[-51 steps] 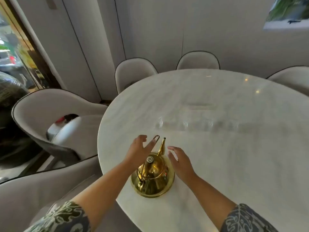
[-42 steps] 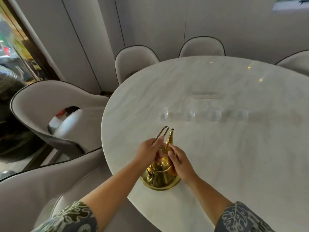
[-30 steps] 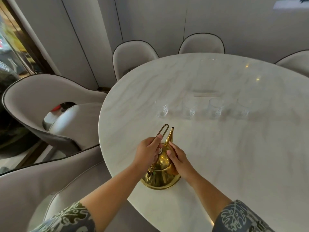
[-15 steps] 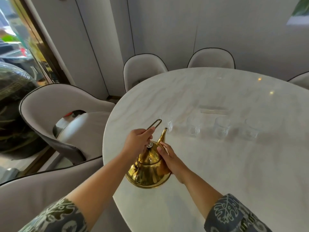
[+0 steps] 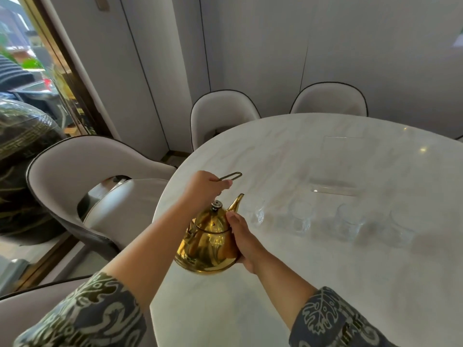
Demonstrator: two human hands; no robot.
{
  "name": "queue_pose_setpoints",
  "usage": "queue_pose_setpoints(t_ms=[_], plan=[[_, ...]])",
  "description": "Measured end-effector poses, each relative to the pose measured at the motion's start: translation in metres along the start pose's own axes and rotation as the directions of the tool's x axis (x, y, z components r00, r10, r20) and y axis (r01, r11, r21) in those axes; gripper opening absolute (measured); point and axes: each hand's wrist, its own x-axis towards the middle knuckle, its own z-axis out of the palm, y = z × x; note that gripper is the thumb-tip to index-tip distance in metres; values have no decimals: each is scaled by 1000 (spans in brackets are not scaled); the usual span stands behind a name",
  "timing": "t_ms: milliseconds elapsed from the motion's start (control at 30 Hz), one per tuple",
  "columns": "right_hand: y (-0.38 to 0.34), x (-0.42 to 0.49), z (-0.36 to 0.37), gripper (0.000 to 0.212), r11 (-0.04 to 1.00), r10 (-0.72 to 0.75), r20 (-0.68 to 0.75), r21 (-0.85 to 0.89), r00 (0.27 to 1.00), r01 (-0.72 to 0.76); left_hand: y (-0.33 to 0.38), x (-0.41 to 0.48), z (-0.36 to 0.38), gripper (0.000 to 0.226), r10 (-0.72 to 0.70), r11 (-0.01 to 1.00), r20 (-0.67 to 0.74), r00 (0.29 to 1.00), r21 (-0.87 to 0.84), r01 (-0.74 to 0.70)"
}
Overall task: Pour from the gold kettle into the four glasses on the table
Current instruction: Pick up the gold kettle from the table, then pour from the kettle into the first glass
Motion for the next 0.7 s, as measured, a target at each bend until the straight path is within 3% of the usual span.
queue_pose_setpoints(t_ms=[200,333,533,700], plan=[[3,20,3,74,988,49,14,146,999,-50,11,29,6,39,20,993,30,999,113,-24],[3,24,7,62,970,84,9,227,996,-84,17,40,10,39,19,978,62,998,208,-32],[1,27,8,59,949,149,24,276,989,-149,27,48,15,33,-5,939,112,994,343,-33],[-2,28,8,60,937,165,52,303,985,-172,36,55,18,27,-38,935,147,988,353,-17]])
